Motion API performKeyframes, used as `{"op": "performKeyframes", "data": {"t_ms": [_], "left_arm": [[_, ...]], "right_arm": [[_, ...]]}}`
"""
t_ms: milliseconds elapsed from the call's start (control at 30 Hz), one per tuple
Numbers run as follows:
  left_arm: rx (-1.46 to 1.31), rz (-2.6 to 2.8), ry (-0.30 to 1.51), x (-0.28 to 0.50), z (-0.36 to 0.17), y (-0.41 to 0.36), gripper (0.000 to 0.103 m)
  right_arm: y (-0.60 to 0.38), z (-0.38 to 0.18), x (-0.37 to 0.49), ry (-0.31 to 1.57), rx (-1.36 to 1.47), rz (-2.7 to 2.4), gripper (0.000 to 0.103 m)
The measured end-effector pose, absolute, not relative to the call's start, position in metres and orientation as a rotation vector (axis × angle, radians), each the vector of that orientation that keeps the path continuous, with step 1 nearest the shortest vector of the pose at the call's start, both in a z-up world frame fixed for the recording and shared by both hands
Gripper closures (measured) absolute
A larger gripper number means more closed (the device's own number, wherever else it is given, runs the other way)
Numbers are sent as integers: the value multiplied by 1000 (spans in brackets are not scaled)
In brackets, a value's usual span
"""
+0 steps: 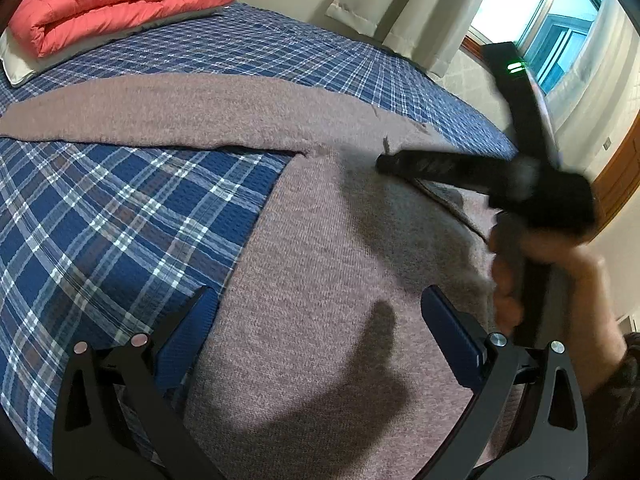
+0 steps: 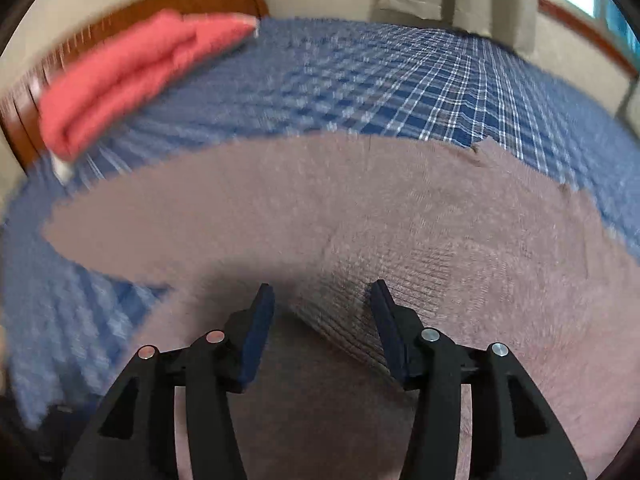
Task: Fold small clothes
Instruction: 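Carry the sleeve across the sweater body and release it with the right gripper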
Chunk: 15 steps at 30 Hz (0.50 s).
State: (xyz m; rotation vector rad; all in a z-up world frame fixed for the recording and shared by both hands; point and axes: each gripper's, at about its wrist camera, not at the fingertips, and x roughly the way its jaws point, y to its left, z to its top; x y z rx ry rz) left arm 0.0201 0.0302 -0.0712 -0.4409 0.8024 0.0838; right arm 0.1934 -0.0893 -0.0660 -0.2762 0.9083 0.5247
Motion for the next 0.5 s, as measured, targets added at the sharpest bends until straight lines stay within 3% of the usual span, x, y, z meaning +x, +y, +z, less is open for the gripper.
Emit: {"op": "performKeyframes", "data": {"t_ms": [33, 100, 300, 500], "left_arm": [[-441, 84, 802, 20, -71, 31, 2], [-444, 82, 800, 21, -71, 31, 2], [-448, 80, 799, 20, -71, 32, 2], [-449, 80, 799, 20, -71, 33, 2]], "right_arm": [[-89, -66, 192, 886, -295, 500, 64], [-94, -62, 196, 887, -252, 491, 94], [-100, -46, 199, 846, -145, 539, 95], [-79, -68, 189, 905, -243, 689, 95]]}}
